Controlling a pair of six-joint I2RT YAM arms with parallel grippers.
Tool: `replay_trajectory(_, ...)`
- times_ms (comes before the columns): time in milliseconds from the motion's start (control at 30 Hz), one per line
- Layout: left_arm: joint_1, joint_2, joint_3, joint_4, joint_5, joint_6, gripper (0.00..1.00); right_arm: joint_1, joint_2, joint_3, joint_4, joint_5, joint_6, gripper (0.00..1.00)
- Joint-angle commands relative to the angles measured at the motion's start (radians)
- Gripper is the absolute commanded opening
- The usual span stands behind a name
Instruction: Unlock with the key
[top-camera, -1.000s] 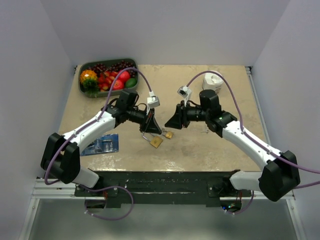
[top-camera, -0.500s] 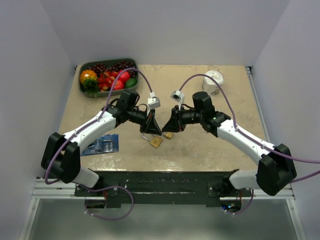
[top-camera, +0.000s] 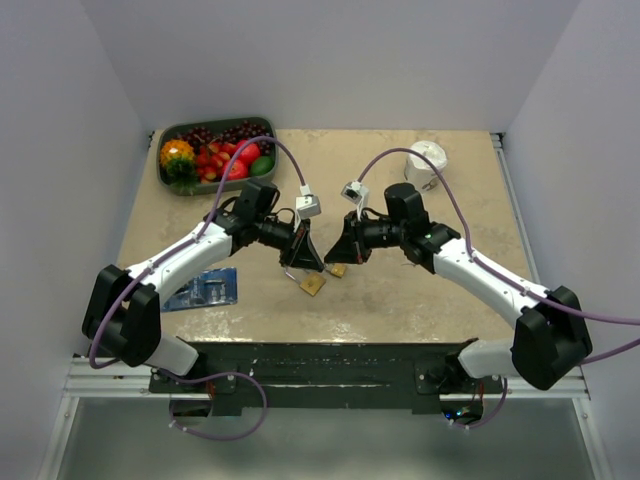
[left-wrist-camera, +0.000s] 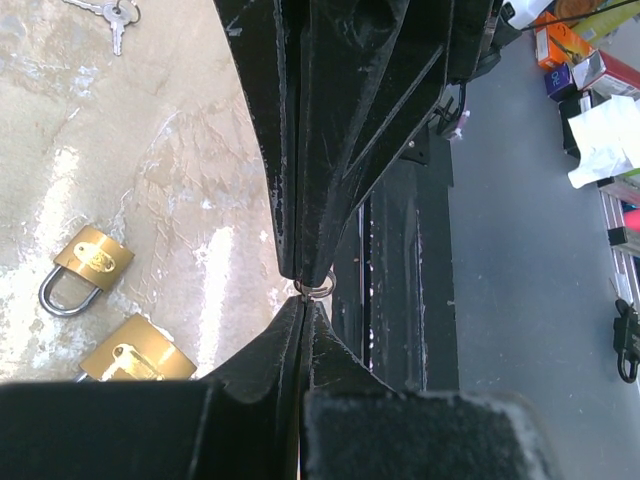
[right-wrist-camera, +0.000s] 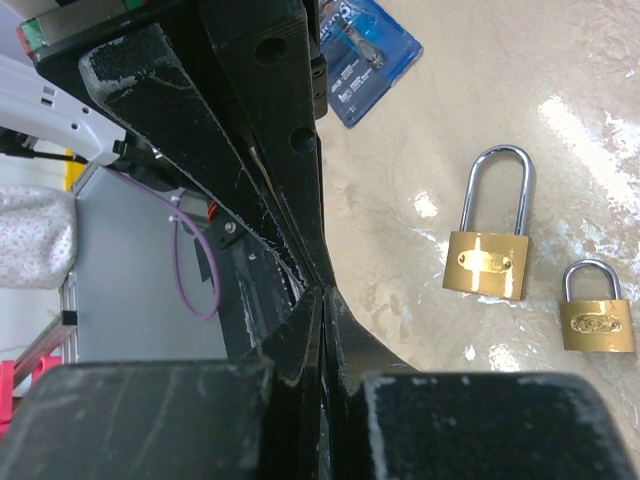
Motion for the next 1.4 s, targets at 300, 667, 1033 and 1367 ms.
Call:
replay_trajectory(300, 0.008, -0.053, 0.008, 0.165, -0.002, -0.070, 0.55, 0.003, -0.122, -0.081, 0.149, 0.174, 0.096, 0.00)
replay_trajectory(667, 0.112, -0.260, -0.225, 0.853, -0.051, -0.536, 0.88, 0.003, -0.279, -0.218, 0.443, 0.290, 0.291, 0.00)
replay_trajectory(1033, 0.063, -0.202, -0.528, 1.735, -0.260, -1.196, 0.81, 0.003, -0.316, -0.235, 0.621, 0.291, 0.383, 0.00)
replay_trajectory(1367, 0.048, -0.120, -0.543, 1.908, -0.269, -1.308, 0.59, 0.003, -0.314, -0.246, 0.627, 0.282, 0.394, 0.00)
